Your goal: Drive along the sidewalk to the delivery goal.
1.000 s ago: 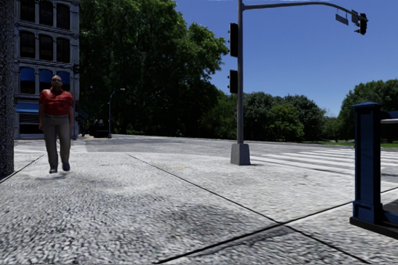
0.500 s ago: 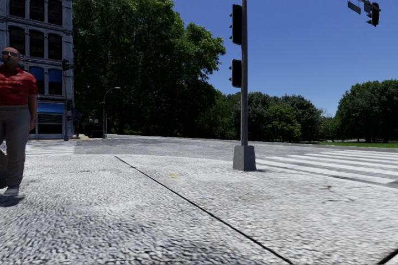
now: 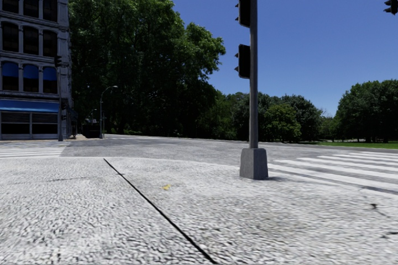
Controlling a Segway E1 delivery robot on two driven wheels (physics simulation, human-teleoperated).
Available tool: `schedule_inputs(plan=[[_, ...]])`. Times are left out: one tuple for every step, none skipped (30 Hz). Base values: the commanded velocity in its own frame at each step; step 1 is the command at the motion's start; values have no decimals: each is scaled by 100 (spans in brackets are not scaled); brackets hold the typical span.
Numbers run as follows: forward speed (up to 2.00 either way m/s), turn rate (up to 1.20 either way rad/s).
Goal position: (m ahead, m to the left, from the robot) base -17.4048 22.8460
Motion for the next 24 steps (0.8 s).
schedule_inputs(plan=[[159,0],[159,0],[159,0],[159,0],[159,0],[159,0],[159,0],[159,0],[159,0],[159,20],[159,43],[159,55],[159,55],[159,59],[159,61],[159,61],[159,61],[159,61],[159,61],[159,54],[159,40],[159,29],[159,24],[159,21]])
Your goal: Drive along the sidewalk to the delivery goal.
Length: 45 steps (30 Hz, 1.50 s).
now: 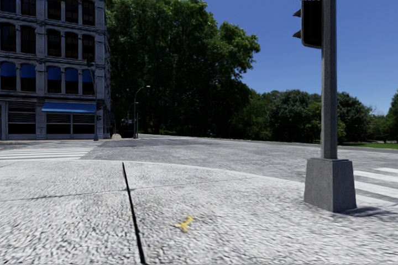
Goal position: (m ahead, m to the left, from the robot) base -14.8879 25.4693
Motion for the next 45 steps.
schedule_inputs(plan=[[159,19],[159,16],[159,16],[159,15],[159,15],[159,14],[159,25],[159,46],[159,46],[159,57],[159,61],[159,63],[159,63],[159,63],[159,63],[159,63],[159,63],[159,63],[159,63],[159,58],[159,40],[159,25],[159,17],[159,11],[159,9],[159,9],[159,9],[159,8],[159,8],[159,8],[159,8],[159,8],[159,8],[159,14],[159,14],[159,21],[159,31],[159,46],[159,59],[159,59],[159,69],[159,73],[159,74],[159,74],[159,74]])
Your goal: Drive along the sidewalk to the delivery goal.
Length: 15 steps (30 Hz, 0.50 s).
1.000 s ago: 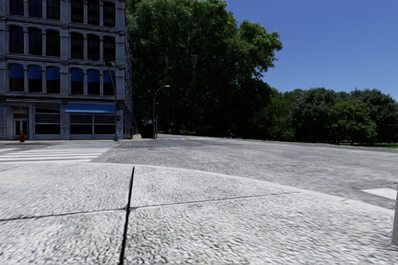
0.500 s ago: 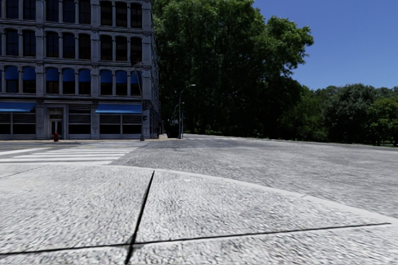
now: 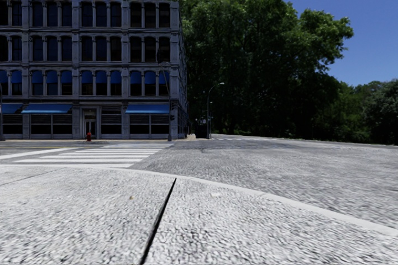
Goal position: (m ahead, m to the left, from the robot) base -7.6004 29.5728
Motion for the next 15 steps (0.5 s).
schedule_inputs(plan=[[159,74],[159,74],[159,74],[159,74],[159,74],[159,74],[159,74],[159,74],[159,74],[159,74],[159,74],[159,74],[159,74],[159,74],[159,74]])
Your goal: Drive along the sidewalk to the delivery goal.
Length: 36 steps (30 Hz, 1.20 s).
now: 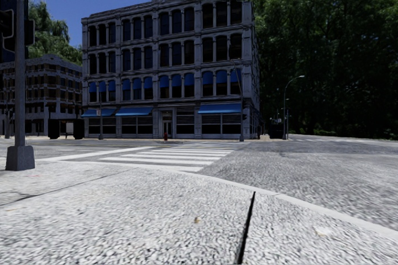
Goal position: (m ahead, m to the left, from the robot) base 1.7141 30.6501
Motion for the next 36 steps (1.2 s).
schedule_inputs(plan=[[159,74],[159,74],[159,74],[159,74],[159,74],[159,74],[159,74],[159,74],[159,74],[159,74],[159,74],[159,74],[159,74],[159,74],[159,74],[159,74],[159,74],[159,74],[159,74],[159,74],[159,74],[159,74],[159,74],[159,74],[159,74],[159,74],[159,74],[159,74],[159,74],[159,74],[159,74],[159,74],[159,74],[159,74],[159,74],[159,74]])
